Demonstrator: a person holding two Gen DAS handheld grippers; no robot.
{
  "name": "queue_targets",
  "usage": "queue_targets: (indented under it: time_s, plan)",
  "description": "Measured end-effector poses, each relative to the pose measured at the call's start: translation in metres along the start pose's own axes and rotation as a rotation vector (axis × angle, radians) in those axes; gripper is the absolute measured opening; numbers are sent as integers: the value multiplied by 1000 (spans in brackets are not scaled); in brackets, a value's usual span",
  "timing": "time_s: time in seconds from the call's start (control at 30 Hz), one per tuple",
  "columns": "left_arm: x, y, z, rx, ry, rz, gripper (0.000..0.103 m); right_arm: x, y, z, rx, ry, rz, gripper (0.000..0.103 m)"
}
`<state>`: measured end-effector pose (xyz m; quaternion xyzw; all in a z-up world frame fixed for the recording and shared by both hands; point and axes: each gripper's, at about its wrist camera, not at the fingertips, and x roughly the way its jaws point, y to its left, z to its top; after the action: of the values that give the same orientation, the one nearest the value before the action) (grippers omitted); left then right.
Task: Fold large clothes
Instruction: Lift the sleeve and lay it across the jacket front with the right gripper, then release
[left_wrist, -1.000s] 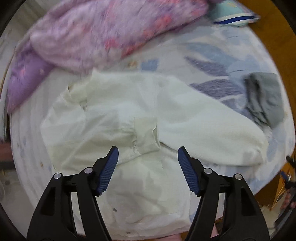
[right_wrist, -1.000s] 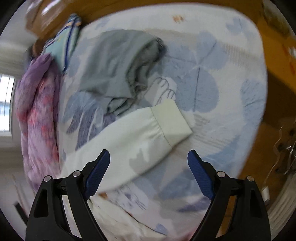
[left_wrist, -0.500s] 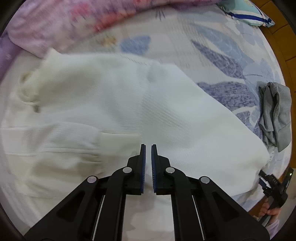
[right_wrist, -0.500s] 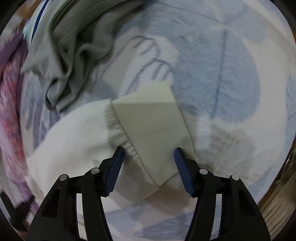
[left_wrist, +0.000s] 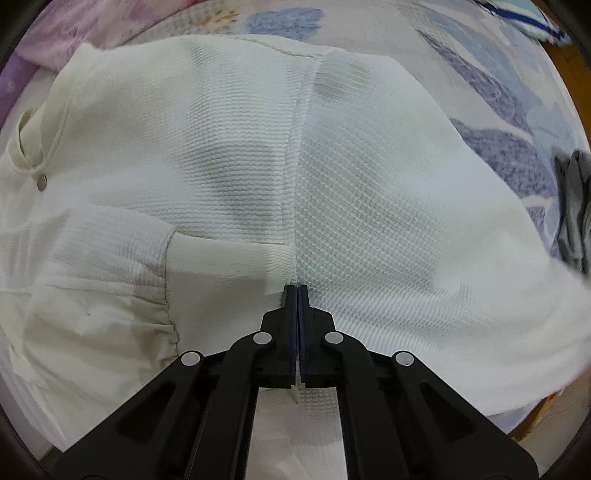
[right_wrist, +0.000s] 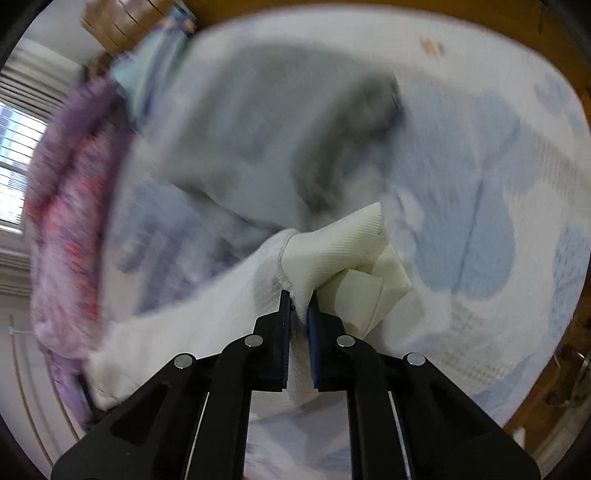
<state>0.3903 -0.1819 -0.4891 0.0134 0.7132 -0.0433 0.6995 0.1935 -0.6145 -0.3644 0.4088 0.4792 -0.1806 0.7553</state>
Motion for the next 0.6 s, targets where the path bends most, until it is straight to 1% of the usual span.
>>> queue_targets:
  time_s: [0.1, 0.17, 0.23, 0.33, 0.4, 0.47, 0.5, 0.57, 0.6]
  plan:
    - [1, -1, -2, -13, -13, 3, 1, -30, 33, 15, -43, -51, 97, 8]
    - [2, -3, -4, -11, -18, 11, 1, -48, 66, 20, -122, -78, 151, 8]
    - [3, -4, -2, -3, -23, 19, 1, -55, 97, 19, -184, -95, 194, 8]
    - [2, -7, -1, -16, -14, 8, 1, -71, 145, 14, -288, -105, 247, 8]
    - [-12, -6, -3, -11, -18, 0, 1, -79, 176, 6, -342, -109, 294, 8]
    - [-39, 0, -13, -12, -51, -29, 1, -87, 217, -11, -418, -106, 342, 8]
    - [-52, 4, -18, -12, -67, -28, 1, -86, 231, -18, -443, -98, 359, 8]
    - [-75, 14, -28, -14, -92, -28, 1, -85, 271, -43, -491, -59, 411, 8]
    - [-94, 27, -37, -24, -114, -33, 1, -83, 282, -54, -511, -43, 430, 8]
